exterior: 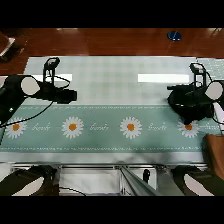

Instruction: Fold the shirts.

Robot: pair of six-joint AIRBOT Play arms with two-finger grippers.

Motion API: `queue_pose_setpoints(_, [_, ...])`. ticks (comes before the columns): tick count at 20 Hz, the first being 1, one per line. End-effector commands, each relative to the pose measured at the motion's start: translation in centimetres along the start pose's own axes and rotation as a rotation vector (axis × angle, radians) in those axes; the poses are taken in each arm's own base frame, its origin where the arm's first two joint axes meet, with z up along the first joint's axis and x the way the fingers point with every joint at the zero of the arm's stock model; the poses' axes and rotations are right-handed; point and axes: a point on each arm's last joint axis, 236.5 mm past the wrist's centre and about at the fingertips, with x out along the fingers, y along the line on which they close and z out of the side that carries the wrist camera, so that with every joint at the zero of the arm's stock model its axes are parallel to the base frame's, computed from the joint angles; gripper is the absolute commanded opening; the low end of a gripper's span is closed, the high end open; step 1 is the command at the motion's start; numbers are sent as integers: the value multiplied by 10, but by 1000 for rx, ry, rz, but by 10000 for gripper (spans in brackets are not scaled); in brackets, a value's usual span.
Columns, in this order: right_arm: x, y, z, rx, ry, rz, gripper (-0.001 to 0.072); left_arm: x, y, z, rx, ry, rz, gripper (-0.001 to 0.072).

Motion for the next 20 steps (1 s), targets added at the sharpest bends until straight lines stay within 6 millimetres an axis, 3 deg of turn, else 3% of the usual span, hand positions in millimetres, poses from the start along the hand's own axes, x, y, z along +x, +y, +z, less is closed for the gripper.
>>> queue_pose_setpoints(1, [0, 0, 0, 0, 0, 0, 22, 0, 0, 0, 0, 1, 0, 15])
queue_pose_setpoints(16, [0, 0, 0, 0, 0, 1, 22, 0, 0, 0, -1, 0, -1, 15])
queue_pose_setpoints(20, [0, 2, 11, 0, -47, 8, 22, 2, -1, 21, -2, -84, -8, 15])
